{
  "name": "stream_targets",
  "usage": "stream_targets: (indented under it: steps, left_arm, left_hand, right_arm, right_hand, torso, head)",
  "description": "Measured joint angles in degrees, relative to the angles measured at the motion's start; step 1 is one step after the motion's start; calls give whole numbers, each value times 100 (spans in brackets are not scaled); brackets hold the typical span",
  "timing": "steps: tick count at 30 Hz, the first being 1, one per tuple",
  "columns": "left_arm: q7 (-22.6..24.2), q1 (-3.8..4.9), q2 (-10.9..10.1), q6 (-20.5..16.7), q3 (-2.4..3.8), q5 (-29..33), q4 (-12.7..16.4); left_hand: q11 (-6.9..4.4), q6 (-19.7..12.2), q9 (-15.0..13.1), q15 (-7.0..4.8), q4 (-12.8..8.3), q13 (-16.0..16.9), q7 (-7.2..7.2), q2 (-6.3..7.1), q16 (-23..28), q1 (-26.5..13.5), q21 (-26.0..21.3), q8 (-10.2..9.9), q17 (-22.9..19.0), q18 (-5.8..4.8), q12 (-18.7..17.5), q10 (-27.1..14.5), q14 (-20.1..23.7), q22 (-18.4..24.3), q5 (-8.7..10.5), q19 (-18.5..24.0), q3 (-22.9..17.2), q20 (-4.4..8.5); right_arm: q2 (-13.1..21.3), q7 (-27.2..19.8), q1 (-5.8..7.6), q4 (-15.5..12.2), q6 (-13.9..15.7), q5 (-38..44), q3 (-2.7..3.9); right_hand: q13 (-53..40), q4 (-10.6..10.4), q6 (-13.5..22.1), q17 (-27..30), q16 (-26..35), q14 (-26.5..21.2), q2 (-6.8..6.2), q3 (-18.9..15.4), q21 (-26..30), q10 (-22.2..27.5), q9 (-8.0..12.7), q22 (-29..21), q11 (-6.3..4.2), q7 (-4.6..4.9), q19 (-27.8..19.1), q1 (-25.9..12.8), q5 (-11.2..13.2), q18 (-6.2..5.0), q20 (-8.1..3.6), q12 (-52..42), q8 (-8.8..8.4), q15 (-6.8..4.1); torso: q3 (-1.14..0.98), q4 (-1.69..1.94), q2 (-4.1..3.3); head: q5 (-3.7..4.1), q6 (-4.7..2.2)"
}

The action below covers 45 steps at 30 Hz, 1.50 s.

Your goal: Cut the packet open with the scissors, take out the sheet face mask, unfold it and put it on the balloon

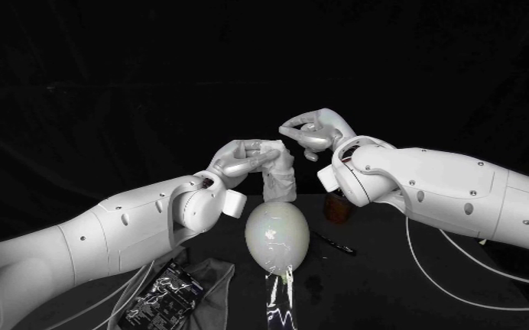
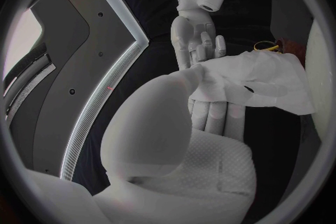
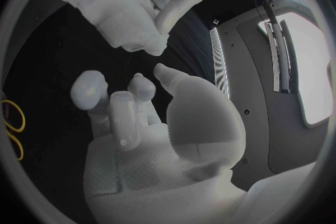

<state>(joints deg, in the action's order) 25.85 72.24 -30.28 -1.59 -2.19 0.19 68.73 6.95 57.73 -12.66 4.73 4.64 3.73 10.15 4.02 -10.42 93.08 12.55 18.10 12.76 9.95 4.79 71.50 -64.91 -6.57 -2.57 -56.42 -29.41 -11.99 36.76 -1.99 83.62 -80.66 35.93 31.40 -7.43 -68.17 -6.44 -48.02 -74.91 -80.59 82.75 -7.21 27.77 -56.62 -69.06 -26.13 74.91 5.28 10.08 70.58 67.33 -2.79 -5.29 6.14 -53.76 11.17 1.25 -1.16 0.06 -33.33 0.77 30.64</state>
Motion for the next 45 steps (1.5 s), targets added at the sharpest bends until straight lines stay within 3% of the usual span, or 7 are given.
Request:
stream_targets:
  steps: [4,10,13,16,23,27,45]
  left_arm:
    - [2,0,-33,-18,0,37,33]
    - [4,0,-97,-64,0,85,109]
    - [4,0,-138,-95,0,101,156]
    - [4,0,-182,-129,-3,114,198]
    - [-5,0,-281,-211,-8,124,300]
    - [-13,0,-327,-254,-12,124,357]
    - [-52,-2,-477,-362,-27,92,494]
  left_hand:
    - [-11,0,1,1,-34,0,0,0,0,-45,26,-1,10,-3,-32,11,0,-12,0,0,-34,0]
    - [-19,-24,4,1,-98,-2,23,-15,0,-105,51,-2,22,-9,-37,19,0,-26,4,0,-98,0]
    - [1,-32,11,2,-127,-3,31,-39,0,-128,76,-36,33,-14,-43,38,-1,-37,7,0,-127,0]
    - [1,-55,14,3,-167,-4,53,-47,24,-137,112,-37,42,-15,-54,38,-1,-46,19,13,-167,12]
    - [1,-63,35,11,-215,-5,61,-83,24,-173,149,-68,66,-19,-64,38,-9,-72,-1,23,-182,22]
    - [22,-84,35,12,-215,-2,82,-83,24,-173,154,-68,78,-21,-70,59,-9,-83,-1,23,-182,22]
    - [22,-85,32,22,-388,3,81,-76,24,-287,230,-72,115,-26,-87,60,-21,-120,3,44,-261,42]
  right_arm:
    - [194,-97,0,-60,-5,57,-4]
    - [543,-458,-9,-336,120,503,-26]
    - [721,-642,-79,-553,205,1030,-40]
    - [833,-772,-203,-721,292,1702,-59]
    - [869,-836,-452,-895,571,3291,-83]
    - [823,-766,-532,-896,780,3950,-89]
    - [646,-255,-619,-922,1476,4939,-91]
  right_hand:
    - [95,-36,8,1,36,-49,18,-36,2,86,14,-1,-9,7,-26,115,0,-2,47,40,-17,8]
    - [-321,165,-400,1,-323,120,172,72,-894,-486,-20,1,-105,-108,560,531,0,-2,41,-804,128,-74]
    - [-618,384,-605,1,-604,127,101,111,-1583,-933,-27,2,-185,-190,971,779,0,74,-8,-1525,202,-132]
    - [-671,472,-673,0,-711,127,34,125,-1814,-1086,-5,3,-214,-219,1111,846,0,138,-31,-1793,212,-148]
    - [-691,562,-729,-4,-755,127,-33,149,-1915,-1162,51,4,-231,-232,1150,913,0,141,-69,-1934,200,-148]
    - [-691,576,-729,-4,-755,127,-158,134,-1891,-1162,100,3,-231,-233,1150,837,0,141,-69,-1934,112,-148]
    - [-681,557,-707,1,-750,126,-222,115,-1881,-1181,152,0,-210,-212,1148,815,0,142,-69,-1962,66,-147]
  torso:
    - [0,-1,0]
    - [-3,-2,-1]
    - [-3,-5,-2]
    - [-7,-8,-2]
    - [-10,-6,-4]
    - [-10,-1,-11]
    - [0,5,-5]
  head:
    - [0,-9]
    - [-14,-14]
    - [-24,-11]
    - [-30,-3]
    - [-24,16]
    - [-18,23]
    - [-29,88]
